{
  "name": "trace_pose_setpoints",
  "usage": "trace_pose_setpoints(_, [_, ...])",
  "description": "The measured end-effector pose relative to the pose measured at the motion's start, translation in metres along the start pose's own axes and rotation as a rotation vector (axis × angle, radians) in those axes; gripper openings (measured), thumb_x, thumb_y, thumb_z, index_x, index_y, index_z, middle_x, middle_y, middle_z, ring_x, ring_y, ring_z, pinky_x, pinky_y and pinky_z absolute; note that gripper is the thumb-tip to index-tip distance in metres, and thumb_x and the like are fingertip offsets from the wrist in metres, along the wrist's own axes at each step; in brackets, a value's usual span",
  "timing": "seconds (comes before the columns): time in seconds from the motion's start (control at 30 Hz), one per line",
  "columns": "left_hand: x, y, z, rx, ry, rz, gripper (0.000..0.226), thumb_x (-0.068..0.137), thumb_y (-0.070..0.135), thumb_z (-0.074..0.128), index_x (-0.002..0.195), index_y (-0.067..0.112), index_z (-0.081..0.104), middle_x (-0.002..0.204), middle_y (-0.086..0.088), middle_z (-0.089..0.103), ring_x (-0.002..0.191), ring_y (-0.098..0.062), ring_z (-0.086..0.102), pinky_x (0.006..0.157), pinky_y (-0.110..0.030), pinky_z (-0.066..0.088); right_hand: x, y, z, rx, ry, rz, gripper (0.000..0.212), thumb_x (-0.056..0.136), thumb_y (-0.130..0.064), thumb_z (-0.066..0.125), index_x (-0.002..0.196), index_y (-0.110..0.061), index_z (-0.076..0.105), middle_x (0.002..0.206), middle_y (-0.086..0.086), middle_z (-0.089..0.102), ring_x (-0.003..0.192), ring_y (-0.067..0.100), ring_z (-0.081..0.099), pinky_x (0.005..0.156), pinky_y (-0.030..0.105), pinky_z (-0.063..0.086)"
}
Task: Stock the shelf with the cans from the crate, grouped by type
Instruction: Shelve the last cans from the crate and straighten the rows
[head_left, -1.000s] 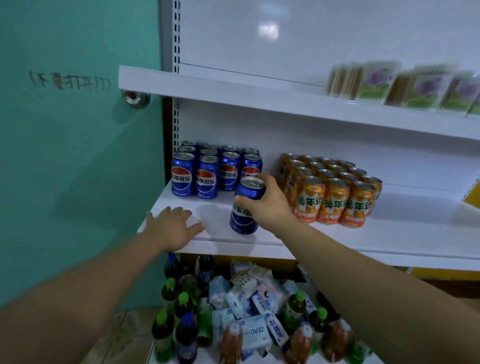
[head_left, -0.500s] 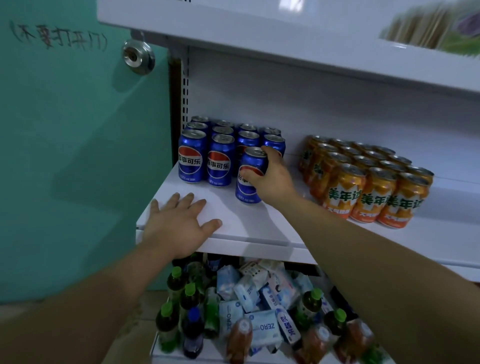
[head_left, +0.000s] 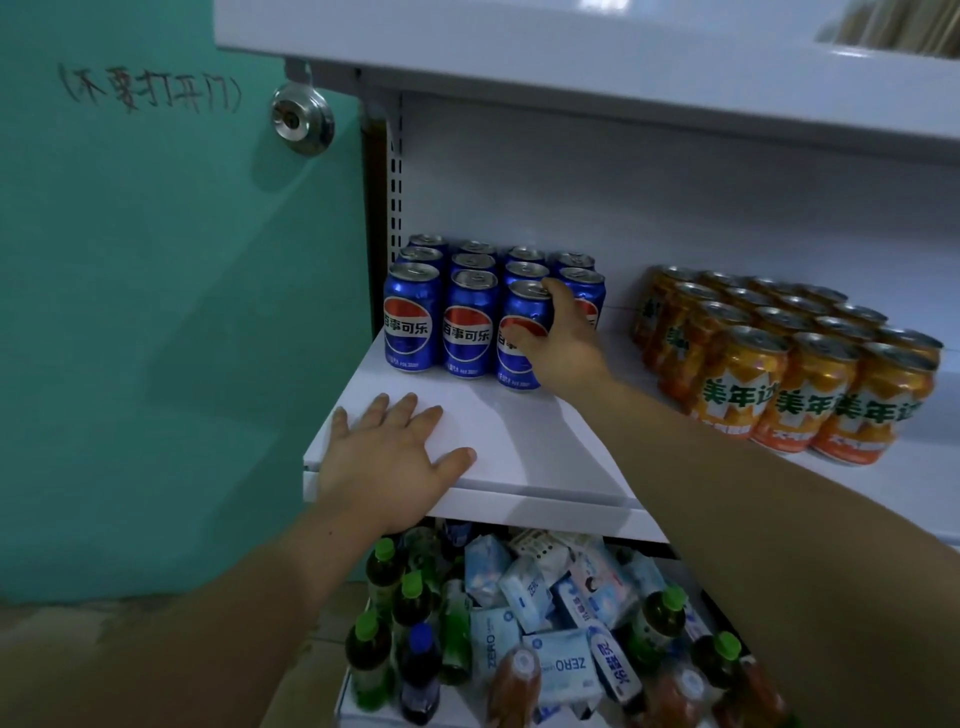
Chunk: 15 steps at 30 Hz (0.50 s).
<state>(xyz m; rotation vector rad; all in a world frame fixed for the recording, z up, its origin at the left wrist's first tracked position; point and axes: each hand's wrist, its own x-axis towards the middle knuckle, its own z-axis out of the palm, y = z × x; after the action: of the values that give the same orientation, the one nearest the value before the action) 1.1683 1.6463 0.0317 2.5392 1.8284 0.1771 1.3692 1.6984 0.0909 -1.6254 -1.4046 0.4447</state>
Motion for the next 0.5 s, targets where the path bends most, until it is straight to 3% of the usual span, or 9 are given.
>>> trace_pose_setpoints(0.2, [-0.001,0.000,-0.003,-0.016,-0.030,0.005,0.075,0.087,0.073,0.013,0.151,0.035,0.010,0.161,0.006,0.004,0.148,-0.018,-0.001,0.118,-0.053,0.001,0.002,-0.003,0.001,-0.028,0.000,0.024,0.075,0.090,-0.026,0.066,0.150,-0.028,0.022,0.152,-0.001,0.033,0.136,0.023,0.037,0.110,0.045,0.037])
trace_pose_setpoints(0.37, [0.000,0.000,-0.011,-0.026,-0.104,0.013,0.076,0.087,0.073,0.014,0.152,0.033,0.008,0.161,0.005,0.001,0.148,-0.019,-0.002,0.117,-0.054,0.000,-0.024,-0.010,-0.018,-0.174,-0.065,0.024,0.093,0.087,-0.033,0.069,0.153,-0.028,0.004,0.158,0.003,0.022,0.139,0.026,0.033,0.110,0.043,0.035])
trace_pose_setpoints(0.5, [-0.004,0.008,-0.026,-0.055,-0.207,-0.007,0.076,0.090,0.070,0.022,0.152,0.029,0.011,0.161,0.000,0.001,0.148,-0.024,0.000,0.117,-0.055,0.002,-0.060,-0.013,-0.067,-0.348,-0.093,-0.025,0.075,0.088,-0.042,0.065,0.149,-0.026,0.023,0.149,0.005,0.036,0.134,0.028,0.041,0.105,0.038,0.037])
